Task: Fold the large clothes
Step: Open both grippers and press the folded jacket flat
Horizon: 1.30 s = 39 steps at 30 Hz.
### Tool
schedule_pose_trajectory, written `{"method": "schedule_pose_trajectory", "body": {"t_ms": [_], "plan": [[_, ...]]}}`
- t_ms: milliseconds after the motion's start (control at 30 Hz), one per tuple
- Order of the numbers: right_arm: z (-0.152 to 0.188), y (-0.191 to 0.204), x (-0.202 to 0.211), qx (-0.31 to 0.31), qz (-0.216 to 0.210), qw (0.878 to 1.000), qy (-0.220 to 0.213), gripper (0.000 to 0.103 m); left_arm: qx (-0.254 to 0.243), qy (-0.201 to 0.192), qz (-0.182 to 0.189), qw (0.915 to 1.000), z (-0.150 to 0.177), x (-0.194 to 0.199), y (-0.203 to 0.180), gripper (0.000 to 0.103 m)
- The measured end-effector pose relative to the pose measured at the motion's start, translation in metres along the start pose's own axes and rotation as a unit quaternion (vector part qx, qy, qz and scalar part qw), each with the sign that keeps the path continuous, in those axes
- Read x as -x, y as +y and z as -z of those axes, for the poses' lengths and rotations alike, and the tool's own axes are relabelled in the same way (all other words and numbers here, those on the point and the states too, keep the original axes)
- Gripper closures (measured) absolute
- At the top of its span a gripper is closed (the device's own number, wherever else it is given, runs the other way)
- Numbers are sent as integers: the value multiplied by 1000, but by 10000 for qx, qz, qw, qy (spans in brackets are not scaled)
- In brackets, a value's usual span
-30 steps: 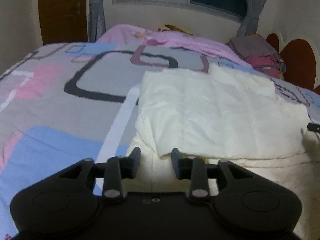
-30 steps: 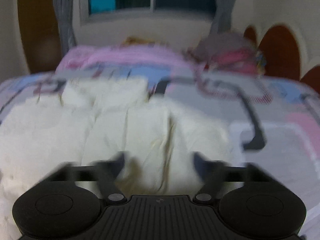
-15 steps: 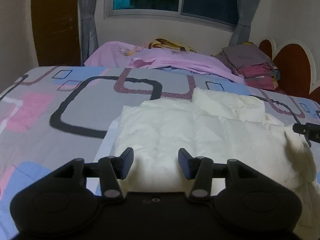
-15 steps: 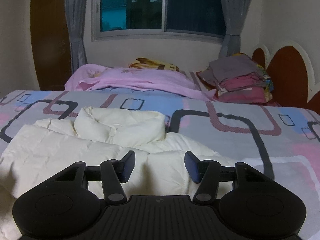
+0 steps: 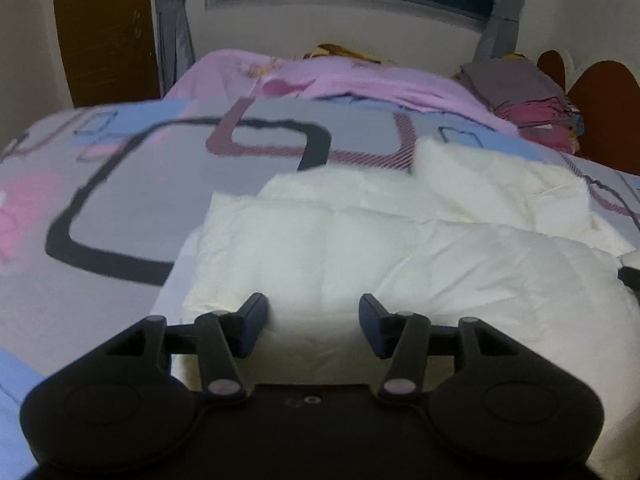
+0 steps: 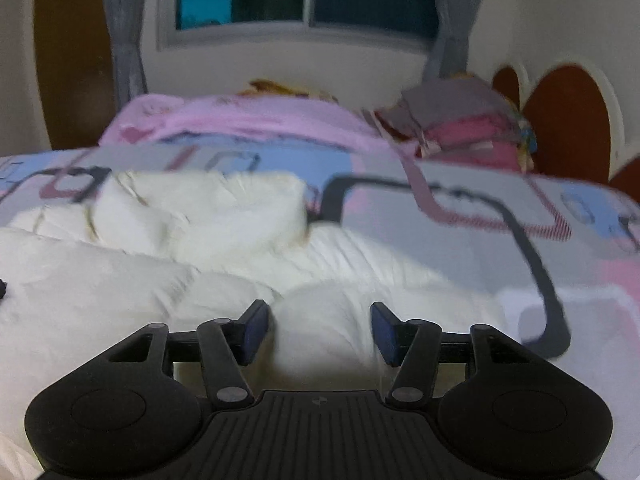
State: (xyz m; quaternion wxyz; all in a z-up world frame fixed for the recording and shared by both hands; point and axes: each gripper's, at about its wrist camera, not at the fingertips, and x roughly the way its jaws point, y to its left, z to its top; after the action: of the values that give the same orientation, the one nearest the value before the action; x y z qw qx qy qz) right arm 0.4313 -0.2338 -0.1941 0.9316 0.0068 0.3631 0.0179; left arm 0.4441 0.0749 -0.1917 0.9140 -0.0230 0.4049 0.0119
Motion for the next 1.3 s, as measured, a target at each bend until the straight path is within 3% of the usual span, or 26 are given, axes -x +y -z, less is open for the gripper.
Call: {"method": "schedule_pose_trajectory", "body": {"t_ms": [267,400,567,733,900,1200,1233,1300], "plan": [[3,2,-10,7,51,9999,144,47,22,107,-38,9999,0,-4,5,51],[-3,-2,22,-183,-152,9996,-165,47,-11,-18,-140,9999,2,16,3,49],[3,10,63,193,-286,9983,-471,47,-123,-191,-19,9997,13,50,-4,43],[23,16,73,331,-306,9984,-344,47,-130,-74,124,9998,29,64,-12,41],[40,11,46,378,-89,9992,89,47,-200,103,13,9997,40,51,-16,40],[39,-3,43,163,-394,9988,255,47,-205,167,-286,9992,42,46,-26,41],[39,-7,45,97,-478,9985,253,44,-196,172,-319,9992,41,47,-28,41],[35,-12,51,-26,-582,9981,222,21,-174,178,-385,9989,40,48,-30,40]]}}
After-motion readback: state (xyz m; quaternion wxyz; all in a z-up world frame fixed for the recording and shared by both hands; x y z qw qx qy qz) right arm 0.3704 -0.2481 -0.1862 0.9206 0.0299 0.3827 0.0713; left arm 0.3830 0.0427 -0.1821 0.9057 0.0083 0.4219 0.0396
